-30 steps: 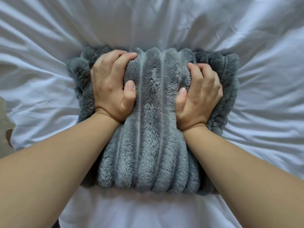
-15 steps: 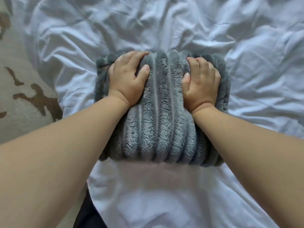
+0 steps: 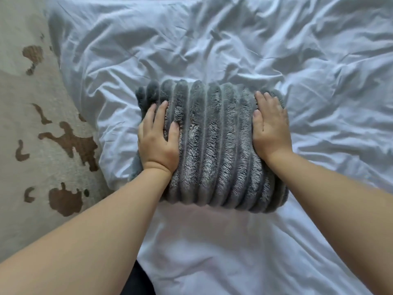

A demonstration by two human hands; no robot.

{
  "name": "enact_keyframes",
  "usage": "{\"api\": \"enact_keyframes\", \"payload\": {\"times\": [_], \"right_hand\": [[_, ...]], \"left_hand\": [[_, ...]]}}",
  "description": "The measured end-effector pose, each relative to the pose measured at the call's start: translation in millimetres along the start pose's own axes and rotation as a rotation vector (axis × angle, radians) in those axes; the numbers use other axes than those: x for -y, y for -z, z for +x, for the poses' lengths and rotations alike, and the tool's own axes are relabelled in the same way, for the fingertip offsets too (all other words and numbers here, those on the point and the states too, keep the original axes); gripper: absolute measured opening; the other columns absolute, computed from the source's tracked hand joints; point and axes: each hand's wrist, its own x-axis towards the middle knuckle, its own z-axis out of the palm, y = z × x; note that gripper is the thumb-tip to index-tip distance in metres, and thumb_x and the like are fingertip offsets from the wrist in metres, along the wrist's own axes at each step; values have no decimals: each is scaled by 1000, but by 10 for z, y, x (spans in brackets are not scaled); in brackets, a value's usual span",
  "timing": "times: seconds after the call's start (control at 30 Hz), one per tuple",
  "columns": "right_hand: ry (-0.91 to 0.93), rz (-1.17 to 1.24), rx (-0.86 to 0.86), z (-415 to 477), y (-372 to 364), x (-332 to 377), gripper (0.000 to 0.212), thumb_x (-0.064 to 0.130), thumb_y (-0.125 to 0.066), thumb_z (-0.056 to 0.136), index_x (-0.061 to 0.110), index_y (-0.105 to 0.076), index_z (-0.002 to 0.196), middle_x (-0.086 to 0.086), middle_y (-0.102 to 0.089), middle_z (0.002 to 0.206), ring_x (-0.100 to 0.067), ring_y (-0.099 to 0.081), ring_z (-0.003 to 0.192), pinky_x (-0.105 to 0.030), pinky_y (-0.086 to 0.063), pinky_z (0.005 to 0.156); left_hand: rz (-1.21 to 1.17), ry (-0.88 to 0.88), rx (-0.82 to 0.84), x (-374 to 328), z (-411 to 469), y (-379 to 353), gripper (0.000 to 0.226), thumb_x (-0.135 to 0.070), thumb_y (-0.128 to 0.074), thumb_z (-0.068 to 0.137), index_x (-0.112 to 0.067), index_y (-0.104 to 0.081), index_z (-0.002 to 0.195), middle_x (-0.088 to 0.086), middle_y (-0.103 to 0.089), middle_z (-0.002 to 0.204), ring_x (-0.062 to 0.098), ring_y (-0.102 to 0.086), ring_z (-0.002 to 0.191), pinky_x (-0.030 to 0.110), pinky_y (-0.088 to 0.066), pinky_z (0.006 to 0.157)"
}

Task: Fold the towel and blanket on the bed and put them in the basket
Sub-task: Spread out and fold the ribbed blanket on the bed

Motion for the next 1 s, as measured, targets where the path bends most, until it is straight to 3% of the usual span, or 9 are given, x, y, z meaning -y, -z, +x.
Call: {"api": "enact_keyframes", "payload": {"times": [0.13, 0.27, 0.37, 0.47, 0.7, 0.9, 1.0], "right_hand": [[23, 24, -204, -21, -332, -9, 57, 30, -28, 93, 12, -41, 145, -12, -37, 151, -29, -29, 143, -38, -15, 117], [67, 14, -293, 130, -701, -194, 59, 29, -24, 91, 1, -47, 138, -21, -45, 143, -38, -39, 134, -48, -25, 114], [114, 38, -286, 385, -1032, -419, 60, 29, -25, 90, -4, -47, 135, -26, -46, 138, -42, -42, 129, -50, -29, 110], [128, 53, -285, 609, -1272, -587, 60, 31, -26, 90, -3, -46, 135, -27, -46, 136, -41, -43, 127, -46, -31, 107], [145, 75, -284, 602, -1181, -564, 62, 33, -24, 89, -3, -48, 134, -26, -47, 135, -42, -45, 126, -45, -32, 106], [118, 60, -290, 562, -1044, -480, 62, 35, -24, 89, 2, -50, 135, -21, -49, 137, -38, -46, 127, -45, -34, 106], [83, 68, -130, 510, -763, -426, 57, 32, -27, 92, 8, -45, 140, -15, -46, 142, -31, -41, 132, -39, -29, 111]], "left_hand": [[39, -26, -56, 240, 67, -248, 50, -27, -40, 91, -16, -48, 139, 13, -43, 145, 31, -40, 131, 29, -23, 109], [121, -80, -104, 422, 144, -530, 56, -34, -33, 89, -8, -50, 137, 22, -46, 139, 39, -46, 124, 39, -32, 103], [184, -85, -127, 568, 271, -833, 60, -36, -29, 88, -5, -49, 135, 27, -47, 135, 44, -47, 120, 47, -35, 101], [227, -100, -152, 685, 372, -1056, 53, -37, -28, 88, -14, -38, 134, 29, -46, 134, 44, -48, 118, 47, -35, 100], [198, -94, -161, 619, 353, -1000, 63, -37, -29, 86, 2, -51, 131, 30, -47, 132, 46, -49, 118, 55, -40, 98], [150, -113, -174, 627, 359, -928, 64, -39, -27, 88, -2, -48, 136, 25, -46, 135, 39, -45, 125, 40, -32, 104], [151, -70, -80, 484, 317, -702, 65, -42, -26, 88, -8, -44, 140, 20, -43, 140, 34, -41, 129, 35, -27, 108]]}}
